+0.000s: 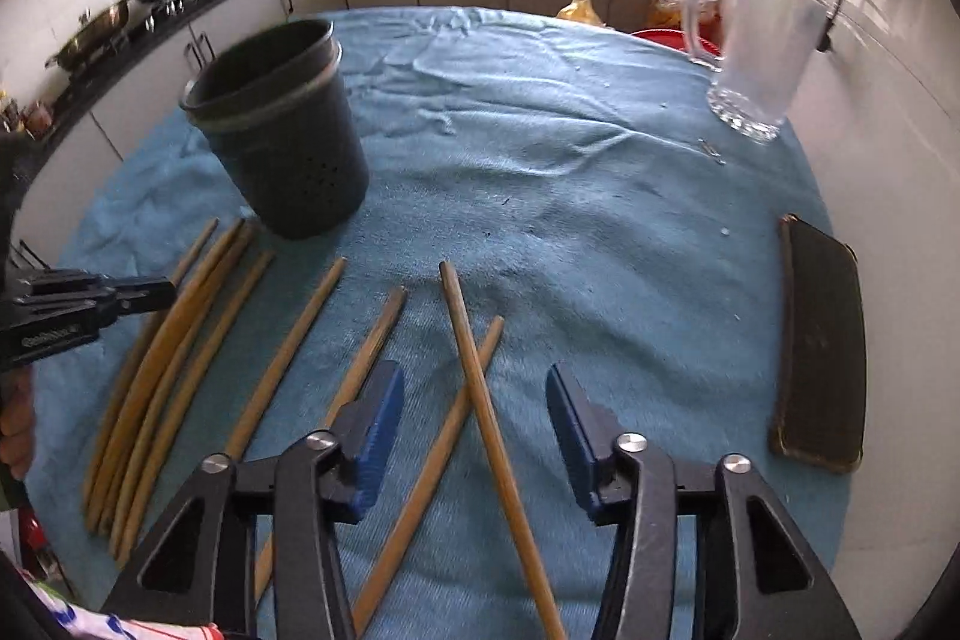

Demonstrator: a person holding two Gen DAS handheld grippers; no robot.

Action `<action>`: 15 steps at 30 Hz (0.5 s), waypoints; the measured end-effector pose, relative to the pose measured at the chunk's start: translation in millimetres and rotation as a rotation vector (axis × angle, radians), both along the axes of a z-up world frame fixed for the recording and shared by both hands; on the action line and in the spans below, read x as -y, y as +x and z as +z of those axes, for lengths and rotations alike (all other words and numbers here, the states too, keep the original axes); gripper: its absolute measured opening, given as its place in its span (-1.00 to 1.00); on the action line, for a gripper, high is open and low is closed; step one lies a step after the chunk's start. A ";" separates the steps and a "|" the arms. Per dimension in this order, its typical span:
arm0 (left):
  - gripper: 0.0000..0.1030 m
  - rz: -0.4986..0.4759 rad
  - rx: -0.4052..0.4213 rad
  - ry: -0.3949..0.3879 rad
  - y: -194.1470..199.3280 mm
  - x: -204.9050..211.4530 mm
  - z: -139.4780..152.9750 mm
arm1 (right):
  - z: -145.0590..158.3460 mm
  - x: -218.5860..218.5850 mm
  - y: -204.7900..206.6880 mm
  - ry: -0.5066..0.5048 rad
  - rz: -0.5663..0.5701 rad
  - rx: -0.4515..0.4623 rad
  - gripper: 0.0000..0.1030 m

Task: Organize utensils
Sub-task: 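Close the left tool on one chopstick while the right tool grasps another chopstick, then lift the chopsticks upright and lower them into the black holder with both tools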

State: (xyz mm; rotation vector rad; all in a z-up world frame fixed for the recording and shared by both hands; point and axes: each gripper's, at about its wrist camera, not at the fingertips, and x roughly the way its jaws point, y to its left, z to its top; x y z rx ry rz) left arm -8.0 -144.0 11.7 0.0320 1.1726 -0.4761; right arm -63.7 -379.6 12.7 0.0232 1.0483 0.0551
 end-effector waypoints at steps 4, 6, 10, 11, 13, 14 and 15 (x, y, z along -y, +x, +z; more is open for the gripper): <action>-0.86 -0.015 0.006 0.014 3.3 2.4 -0.5 | -5.1 -9.5 9.9 -0.052 0.032 -0.020 -0.19; -0.86 -0.028 0.019 0.034 1.9 5.3 -0.2 | -7.5 -14.8 13.3 -0.084 0.045 -0.033 -0.48; -0.88 -0.027 0.036 0.039 -3.0 5.3 0.5 | -9.4 -11.5 14.0 -0.062 0.038 -0.057 -0.84; -0.88 -0.024 0.038 0.037 -3.6 4.6 1.2 | -8.3 -9.4 12.6 -0.054 0.034 -0.055 -0.86; -0.88 -0.019 0.046 0.028 -6.1 2.6 3.9 | -4.1 -4.0 8.6 -0.034 0.023 -0.046 -0.87; -0.88 -0.014 0.055 0.020 -7.7 1.3 7.1 | -2.5 -3.5 6.6 -0.029 0.019 -0.039 -0.87; -0.88 -0.010 0.063 0.010 -9.7 -0.1 10.7 | 0.8 -1.5 3.3 -0.021 0.013 -0.028 -0.87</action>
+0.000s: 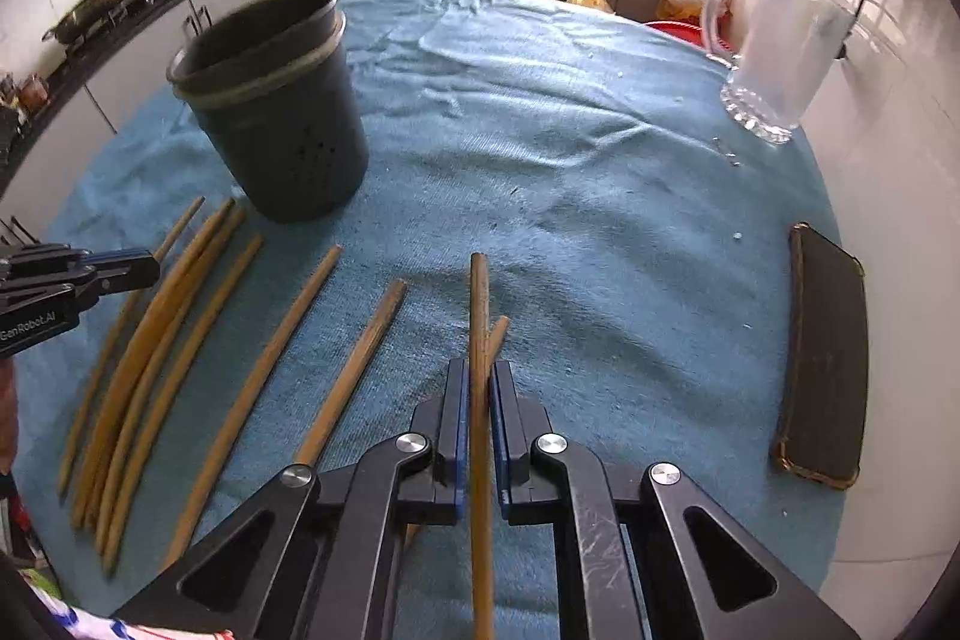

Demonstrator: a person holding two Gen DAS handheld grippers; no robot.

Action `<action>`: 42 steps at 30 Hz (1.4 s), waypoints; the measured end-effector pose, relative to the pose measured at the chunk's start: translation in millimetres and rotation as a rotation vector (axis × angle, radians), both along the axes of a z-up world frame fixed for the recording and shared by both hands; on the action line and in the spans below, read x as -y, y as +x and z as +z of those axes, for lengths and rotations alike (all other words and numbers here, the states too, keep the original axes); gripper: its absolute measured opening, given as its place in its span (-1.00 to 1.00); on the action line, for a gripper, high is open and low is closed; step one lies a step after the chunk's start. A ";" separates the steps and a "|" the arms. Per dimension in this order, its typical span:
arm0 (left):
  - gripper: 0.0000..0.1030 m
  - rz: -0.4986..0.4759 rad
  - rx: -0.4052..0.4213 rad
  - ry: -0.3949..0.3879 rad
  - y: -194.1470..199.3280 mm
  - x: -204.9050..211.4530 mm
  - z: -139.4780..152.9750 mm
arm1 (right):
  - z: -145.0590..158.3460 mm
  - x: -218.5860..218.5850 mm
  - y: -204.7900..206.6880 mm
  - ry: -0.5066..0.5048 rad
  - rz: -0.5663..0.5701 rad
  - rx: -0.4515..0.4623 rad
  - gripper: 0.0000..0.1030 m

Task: Organize utensils
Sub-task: 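Lift the chopsticks upright and lower them into the black holder with both tools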

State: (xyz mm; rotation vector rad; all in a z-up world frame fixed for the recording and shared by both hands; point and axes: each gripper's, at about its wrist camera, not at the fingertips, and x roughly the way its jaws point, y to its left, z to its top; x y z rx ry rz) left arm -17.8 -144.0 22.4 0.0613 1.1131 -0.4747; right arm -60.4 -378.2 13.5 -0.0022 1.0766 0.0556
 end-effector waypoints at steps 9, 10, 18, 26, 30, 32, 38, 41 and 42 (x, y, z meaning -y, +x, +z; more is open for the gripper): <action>-0.88 0.018 0.116 -0.068 -36.0 -19.1 42.8 | 41.1 11.0 -38.5 0.076 -0.067 0.152 -0.87; -0.88 0.022 0.134 -0.069 -40.4 -19.7 46.9 | 47.4 11.0 -45.7 0.084 -0.075 0.178 -0.87; -0.88 0.053 0.323 -0.104 -91.3 -38.6 88.2 | 84.4 3.8 -95.2 0.119 -0.119 0.326 -0.87; -0.88 0.073 0.447 -0.149 -137.9 -54.2 119.5 | 112.9 -9.4 -139.4 0.111 -0.144 0.448 -0.87; -0.88 0.072 0.507 -0.146 -157.0 -56.6 130.8 | 126.6 -17.0 -154.6 0.084 -0.146 0.501 -0.87; -0.88 0.071 0.529 -0.151 -163.9 -58.1 135.3 | 134.5 -19.9 -161.2 0.074 -0.147 0.527 -0.87; -0.88 0.067 0.569 -0.182 -172.0 -60.0 151.9 | 152.0 -22.4 -169.9 0.072 -0.150 0.584 -0.87; -0.88 0.062 0.580 -0.190 -169.8 -57.9 157.9 | 157.1 -23.4 -166.6 0.072 -0.151 0.599 -0.87; -0.88 0.060 0.577 -0.193 -167.6 -57.2 158.1 | 159.4 -23.5 -166.1 0.072 -0.151 0.602 -0.87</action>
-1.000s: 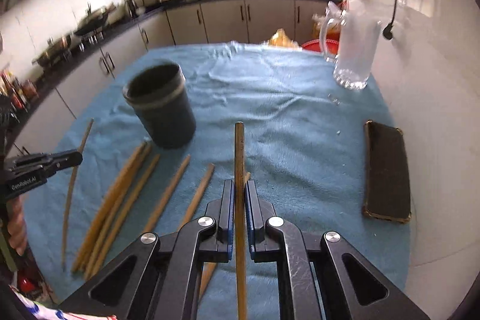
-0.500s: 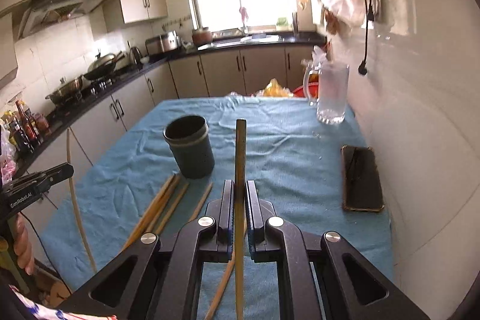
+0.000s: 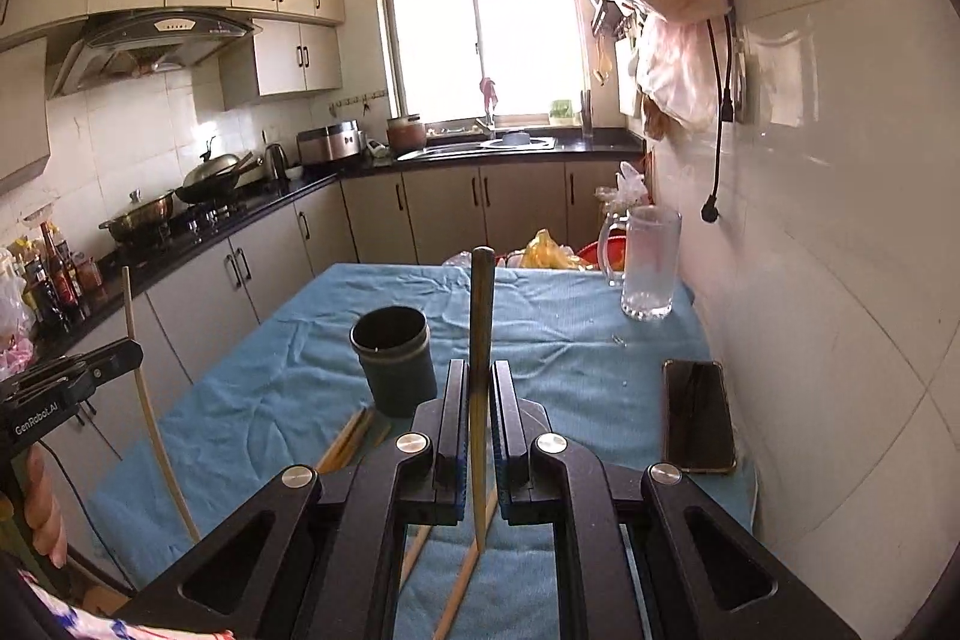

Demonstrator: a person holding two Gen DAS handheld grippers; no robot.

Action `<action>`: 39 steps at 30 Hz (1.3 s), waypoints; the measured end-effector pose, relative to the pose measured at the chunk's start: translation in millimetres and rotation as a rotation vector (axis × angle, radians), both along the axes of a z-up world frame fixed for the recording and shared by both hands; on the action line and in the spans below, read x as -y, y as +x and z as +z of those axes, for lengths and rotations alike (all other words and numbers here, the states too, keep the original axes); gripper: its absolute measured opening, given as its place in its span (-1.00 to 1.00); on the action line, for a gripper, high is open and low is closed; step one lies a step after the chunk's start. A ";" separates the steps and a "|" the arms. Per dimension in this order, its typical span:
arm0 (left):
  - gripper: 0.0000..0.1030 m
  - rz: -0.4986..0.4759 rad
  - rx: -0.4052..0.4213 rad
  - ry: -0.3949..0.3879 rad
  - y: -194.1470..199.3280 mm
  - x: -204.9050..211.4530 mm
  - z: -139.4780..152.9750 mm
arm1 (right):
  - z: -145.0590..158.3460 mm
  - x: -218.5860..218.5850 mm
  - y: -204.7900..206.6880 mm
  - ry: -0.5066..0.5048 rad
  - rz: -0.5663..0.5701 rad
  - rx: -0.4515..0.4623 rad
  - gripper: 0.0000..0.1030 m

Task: Organize utensils
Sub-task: 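Lift the chopsticks upright and lower them into the black holder with both tools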

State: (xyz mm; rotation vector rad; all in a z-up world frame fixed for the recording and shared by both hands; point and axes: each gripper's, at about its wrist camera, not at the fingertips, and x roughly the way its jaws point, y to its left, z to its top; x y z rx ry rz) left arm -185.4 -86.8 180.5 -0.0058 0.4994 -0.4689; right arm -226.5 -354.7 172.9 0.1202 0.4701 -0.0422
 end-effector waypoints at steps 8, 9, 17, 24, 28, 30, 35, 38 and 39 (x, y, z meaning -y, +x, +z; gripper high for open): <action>-0.88 0.001 -0.002 -0.037 34.1 10.1 17.6 | 16.0 -2.6 16.5 -0.021 0.012 0.015 -0.87; -0.88 0.000 0.000 -0.044 39.4 11.7 21.4 | 18.7 -3.0 18.8 -0.022 0.016 0.018 -0.87; -0.88 0.010 0.043 -0.087 86.6 29.6 55.6 | 42.2 0.4 51.2 0.013 0.049 0.045 -0.87; -0.88 0.006 0.063 -0.125 135.3 56.6 86.0 | 69.3 -3.8 94.2 0.051 0.092 0.077 -0.87; -0.88 0.004 0.073 -0.134 159.8 74.2 95.6 | 86.9 -10.4 122.0 0.063 0.120 0.100 -0.87; -0.88 0.010 0.082 -0.128 172.4 84.2 97.7 | 92.2 -12.7 134.8 0.073 0.127 0.107 -0.86; -0.88 0.022 0.084 -0.102 202.4 106.6 89.3 | 85.4 -19.7 177.2 0.096 0.129 0.090 -0.86; -0.88 0.028 0.062 -0.076 220.4 116.2 74.0 | 75.9 -20.3 189.6 0.102 0.126 0.068 -0.86; -0.88 0.031 0.055 -0.068 224.7 118.0 69.0 | 70.0 -19.6 196.9 0.107 0.124 0.055 -0.86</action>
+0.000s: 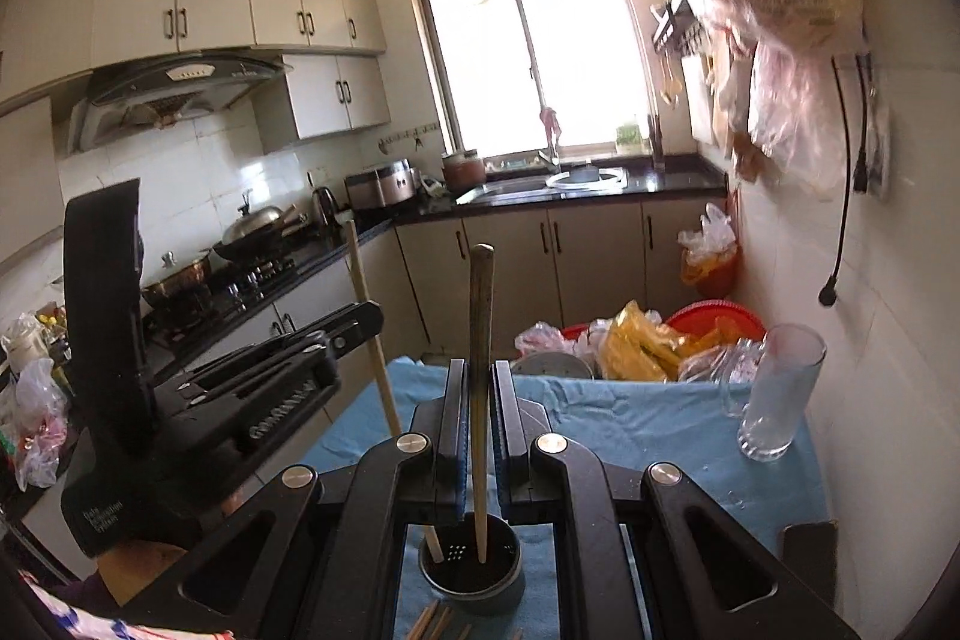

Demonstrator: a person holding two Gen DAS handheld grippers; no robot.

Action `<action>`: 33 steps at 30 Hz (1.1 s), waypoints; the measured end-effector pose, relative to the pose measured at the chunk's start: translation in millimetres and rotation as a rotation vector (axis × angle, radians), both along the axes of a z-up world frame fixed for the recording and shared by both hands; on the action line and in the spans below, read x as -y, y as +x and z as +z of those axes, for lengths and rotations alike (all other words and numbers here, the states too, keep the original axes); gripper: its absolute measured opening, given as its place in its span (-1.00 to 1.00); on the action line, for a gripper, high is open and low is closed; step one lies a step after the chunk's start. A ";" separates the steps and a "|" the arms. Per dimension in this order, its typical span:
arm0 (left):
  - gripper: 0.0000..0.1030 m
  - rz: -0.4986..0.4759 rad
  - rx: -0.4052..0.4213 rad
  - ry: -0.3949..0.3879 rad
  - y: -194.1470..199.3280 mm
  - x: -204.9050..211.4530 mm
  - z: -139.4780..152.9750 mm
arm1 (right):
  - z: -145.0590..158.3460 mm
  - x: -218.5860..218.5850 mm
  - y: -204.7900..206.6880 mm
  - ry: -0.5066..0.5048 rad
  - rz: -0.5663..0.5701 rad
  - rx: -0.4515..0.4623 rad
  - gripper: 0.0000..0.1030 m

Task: Organize utensils
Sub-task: 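Lift the chopsticks upright and lower them into the black holder with both tools, then open both tools to release the chopsticks inside the holder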

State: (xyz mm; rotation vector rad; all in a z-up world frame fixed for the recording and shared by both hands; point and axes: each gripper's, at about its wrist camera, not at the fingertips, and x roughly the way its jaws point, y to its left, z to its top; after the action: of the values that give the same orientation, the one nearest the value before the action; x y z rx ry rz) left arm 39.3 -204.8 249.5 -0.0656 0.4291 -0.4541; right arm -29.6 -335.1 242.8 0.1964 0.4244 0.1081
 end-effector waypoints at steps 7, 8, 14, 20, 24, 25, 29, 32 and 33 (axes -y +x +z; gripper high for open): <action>-0.88 0.009 -0.071 0.036 21.9 1.0 -41.0 | -48.6 2.6 27.6 0.014 0.014 -0.112 -0.86; -0.88 0.009 -0.080 0.039 23.7 0.9 -45.5 | -54.5 3.9 30.2 0.016 0.016 -0.125 -0.86; -0.88 0.008 -0.124 0.042 27.1 -0.6 -61.5 | -84.2 7.9 43.0 0.046 0.013 -0.192 -0.86; -0.79 0.019 -0.125 0.037 23.9 -4.2 -61.6 | -91.0 15.0 45.5 0.077 -0.002 -0.209 -0.71; -0.35 0.039 -0.123 0.021 15.4 -13.5 -59.3 | -90.4 18.3 43.5 0.083 -0.025 -0.211 -0.13; -0.27 0.043 -0.121 0.018 13.1 -16.0 -58.5 | -89.7 18.9 42.5 0.082 -0.029 -0.210 -0.12; -0.12 0.058 -0.122 -0.002 -3.3 -33.8 -53.7 | -84.6 19.6 34.5 0.074 -0.035 -0.207 -0.04; -0.02 0.083 -0.119 -0.020 -19.9 -52.8 -49.9 | -78.7 20.1 23.1 0.065 -0.045 -0.196 0.03; -0.02 0.088 -0.119 -0.023 -24.2 -57.7 -49.2 | -77.0 20.2 17.9 0.061 -0.048 -0.192 0.05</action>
State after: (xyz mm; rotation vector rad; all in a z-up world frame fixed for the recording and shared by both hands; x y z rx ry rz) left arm 15.1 -147.1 200.3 -0.1334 0.5358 -0.3693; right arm -11.7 -355.3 165.9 0.2787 0.6076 0.0548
